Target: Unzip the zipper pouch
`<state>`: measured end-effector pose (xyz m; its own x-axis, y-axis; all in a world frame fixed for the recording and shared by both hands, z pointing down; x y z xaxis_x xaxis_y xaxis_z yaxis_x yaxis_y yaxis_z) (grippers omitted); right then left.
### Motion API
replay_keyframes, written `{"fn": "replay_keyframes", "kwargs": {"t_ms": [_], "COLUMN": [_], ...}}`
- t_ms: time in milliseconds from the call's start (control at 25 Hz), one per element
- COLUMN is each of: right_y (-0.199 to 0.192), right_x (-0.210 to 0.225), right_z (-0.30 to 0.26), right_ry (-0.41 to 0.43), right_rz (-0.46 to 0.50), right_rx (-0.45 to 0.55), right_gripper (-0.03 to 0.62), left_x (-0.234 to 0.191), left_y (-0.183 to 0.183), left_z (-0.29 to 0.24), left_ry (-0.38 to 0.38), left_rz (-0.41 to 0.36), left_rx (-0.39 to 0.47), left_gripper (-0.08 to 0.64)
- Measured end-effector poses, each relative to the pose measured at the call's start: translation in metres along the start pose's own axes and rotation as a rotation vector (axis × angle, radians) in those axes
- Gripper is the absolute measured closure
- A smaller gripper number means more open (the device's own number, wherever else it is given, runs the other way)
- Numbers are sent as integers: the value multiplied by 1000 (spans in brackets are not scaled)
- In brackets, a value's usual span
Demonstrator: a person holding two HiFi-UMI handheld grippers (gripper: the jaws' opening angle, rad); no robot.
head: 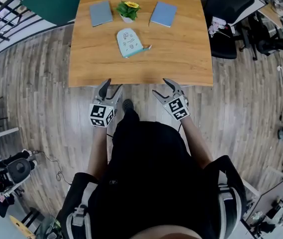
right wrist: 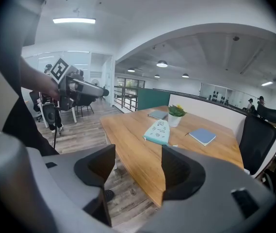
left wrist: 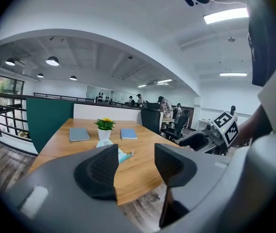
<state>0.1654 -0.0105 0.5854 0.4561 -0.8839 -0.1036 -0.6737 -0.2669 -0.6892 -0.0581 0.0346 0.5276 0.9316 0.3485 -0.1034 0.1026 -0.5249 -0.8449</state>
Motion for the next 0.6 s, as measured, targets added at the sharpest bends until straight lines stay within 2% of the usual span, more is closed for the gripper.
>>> {"fn": "replay_keyframes", "kwargs": {"t_ms": [360,600], "right_y": [29,49], "right_x": [18,22], "right_z": [-30,-51], "right_ry": [-31,-40], "right_rz": [-43,-63], "right_rx": [-9,-2], "right_gripper": [296,299], "left_x": [-46,-75], "left_y": [21,30], "left_z": [-25,-30], "left_ry": [-47,-53], "left_rz": [-11,-23], "left_rx": [3,6], "left_gripper": [336,337]}}
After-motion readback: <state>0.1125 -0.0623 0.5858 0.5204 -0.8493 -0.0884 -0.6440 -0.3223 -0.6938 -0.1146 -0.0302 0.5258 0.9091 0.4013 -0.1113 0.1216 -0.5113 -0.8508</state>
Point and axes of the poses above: the fingertips, and each gripper's own axes: z backward along the fingers, x to its right, y out of its top, the point moved 4 cm from there along z, backward along the fingers, and after that the axes turned 14 degrees about -x, right-handed, at the moved point
